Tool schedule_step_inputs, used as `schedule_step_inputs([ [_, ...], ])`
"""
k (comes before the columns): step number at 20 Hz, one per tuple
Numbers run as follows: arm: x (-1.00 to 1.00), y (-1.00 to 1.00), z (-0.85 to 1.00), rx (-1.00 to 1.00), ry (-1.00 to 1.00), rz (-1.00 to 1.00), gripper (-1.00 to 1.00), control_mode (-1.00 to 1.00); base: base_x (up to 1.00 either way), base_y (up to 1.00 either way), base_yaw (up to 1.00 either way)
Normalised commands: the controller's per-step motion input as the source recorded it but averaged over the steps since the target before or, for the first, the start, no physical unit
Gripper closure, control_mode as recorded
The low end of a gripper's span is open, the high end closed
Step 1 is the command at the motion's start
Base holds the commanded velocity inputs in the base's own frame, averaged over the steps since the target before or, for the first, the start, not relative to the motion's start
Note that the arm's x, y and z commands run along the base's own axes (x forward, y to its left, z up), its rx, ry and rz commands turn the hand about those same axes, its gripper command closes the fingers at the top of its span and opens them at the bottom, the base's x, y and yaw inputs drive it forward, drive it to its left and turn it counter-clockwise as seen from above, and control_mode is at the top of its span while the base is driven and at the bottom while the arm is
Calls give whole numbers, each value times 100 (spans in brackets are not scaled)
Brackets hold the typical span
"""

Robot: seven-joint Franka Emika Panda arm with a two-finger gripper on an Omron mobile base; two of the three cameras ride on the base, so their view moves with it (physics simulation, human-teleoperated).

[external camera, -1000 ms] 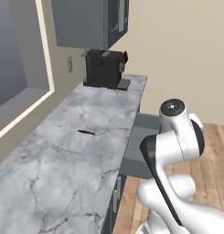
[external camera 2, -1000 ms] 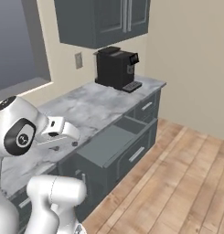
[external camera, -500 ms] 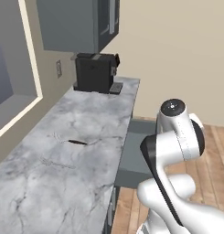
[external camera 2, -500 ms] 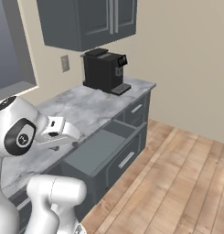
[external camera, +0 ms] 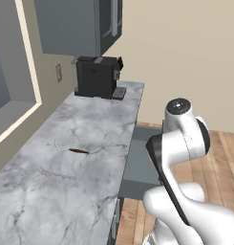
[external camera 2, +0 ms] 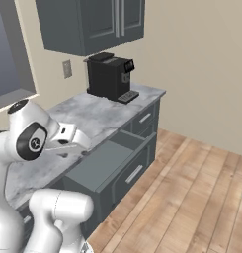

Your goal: Organize the utensils by type. Pick up the wooden spoons from the counter and place them in the open cabinet. Then pick up the metallic utensils from the counter and place them in the open drawer.

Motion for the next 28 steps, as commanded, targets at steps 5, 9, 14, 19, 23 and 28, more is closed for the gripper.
schedule_step_inputs([
  [5, 19, 0, 0, 13, 0, 0, -100, -100, 0, 0, 0],
  [9, 17, 0, 0, 11, 0, 0, -100, -100, 0, 0, 0],
  [14, 22, 0, -2, 4, 0, 3, -100, -100, 0, 0, 0],
  [19, 26, 0, -1, 1, 0, 7, -100, -100, 0, 0, 0],
  [23, 23, 0, -5, 7, 0, 11, -100, -100, 0, 0, 0],
  [28, 36, 0, -15, 6, 1, 12, -100, -100, 0, 0, 0],
])
